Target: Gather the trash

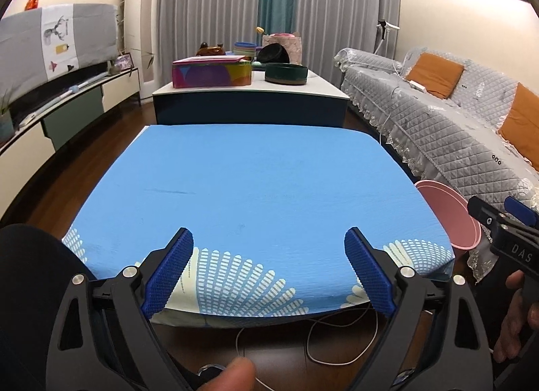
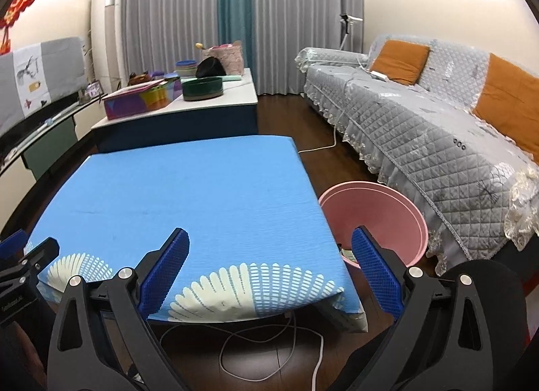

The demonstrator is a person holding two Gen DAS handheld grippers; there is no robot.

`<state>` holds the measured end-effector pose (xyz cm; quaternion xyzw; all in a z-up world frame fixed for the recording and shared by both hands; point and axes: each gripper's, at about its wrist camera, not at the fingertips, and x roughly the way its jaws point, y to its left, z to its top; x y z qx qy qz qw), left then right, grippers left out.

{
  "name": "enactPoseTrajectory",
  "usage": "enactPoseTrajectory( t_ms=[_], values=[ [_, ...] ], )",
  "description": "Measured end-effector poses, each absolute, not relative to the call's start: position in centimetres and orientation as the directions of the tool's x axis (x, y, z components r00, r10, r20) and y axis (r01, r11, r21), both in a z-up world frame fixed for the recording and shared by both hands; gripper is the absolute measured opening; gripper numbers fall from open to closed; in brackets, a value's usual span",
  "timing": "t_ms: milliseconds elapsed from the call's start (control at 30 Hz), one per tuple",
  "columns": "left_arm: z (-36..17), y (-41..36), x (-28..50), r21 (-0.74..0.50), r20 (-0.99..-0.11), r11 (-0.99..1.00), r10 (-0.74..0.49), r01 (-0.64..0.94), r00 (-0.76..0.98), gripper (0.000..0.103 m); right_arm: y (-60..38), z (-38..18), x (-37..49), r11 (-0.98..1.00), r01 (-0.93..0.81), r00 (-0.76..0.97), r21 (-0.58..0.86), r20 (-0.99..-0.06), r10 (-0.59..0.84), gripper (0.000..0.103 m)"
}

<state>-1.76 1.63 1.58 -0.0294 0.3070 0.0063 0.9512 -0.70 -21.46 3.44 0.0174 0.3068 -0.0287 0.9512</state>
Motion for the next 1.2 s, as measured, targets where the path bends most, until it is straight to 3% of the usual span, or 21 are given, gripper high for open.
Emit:
enactPoseTrajectory(
  t_ms=[1200],
  values=[
    [0.9,0.5,-1.5,-0.056,-0.600,0.998,-0.023,-0.014,0.800,0.088,-21.4,2.4,0.5,0.998,0.064,0.786,0.013,-0.616,-0.042,0.095]
  ],
)
